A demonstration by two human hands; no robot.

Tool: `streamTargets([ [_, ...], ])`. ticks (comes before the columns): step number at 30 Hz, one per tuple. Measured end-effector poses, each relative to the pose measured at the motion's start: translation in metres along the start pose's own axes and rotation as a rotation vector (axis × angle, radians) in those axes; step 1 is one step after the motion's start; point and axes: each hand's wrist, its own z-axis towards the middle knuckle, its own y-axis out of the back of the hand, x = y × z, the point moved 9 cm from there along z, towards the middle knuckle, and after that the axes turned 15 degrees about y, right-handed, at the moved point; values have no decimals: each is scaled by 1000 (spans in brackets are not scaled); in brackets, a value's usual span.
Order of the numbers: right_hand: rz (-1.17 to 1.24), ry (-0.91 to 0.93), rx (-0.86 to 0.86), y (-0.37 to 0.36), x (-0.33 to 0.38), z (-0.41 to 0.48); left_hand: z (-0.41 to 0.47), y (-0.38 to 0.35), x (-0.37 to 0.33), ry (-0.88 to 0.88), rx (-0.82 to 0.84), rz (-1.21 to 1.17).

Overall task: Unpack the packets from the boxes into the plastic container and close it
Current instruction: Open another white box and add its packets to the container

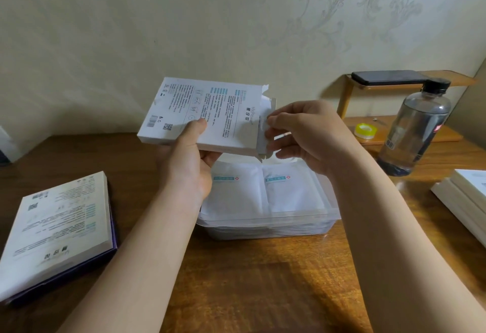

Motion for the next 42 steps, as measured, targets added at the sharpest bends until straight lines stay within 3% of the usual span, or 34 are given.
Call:
streamTargets([
  [6,7,-78,-60,5,-10,-1,-3,-3,0,3,20,4],
  [13,48,-121,-15,-5,-16,-4,-4,-4,2,-2,11,22],
  [22,358,-148,-195,10,-14,2,-5,4,-6,15,-51,-16],
  [25,391,-64,-134,9,-8,4,-5,4,-8,32,-50,-30],
  [29,478,38,69,1,0,2,-4,4,-10,51,-33,-24],
  [32,380,181,172,1,2,0,-4,3,-7,70,-24,-6],
  [36,155,399,46,15,14,4,-2,6,-10,73,-34,-2],
  [42,407,441,-261,64,25,7,-1,15,-19,27,-77,-27],
])
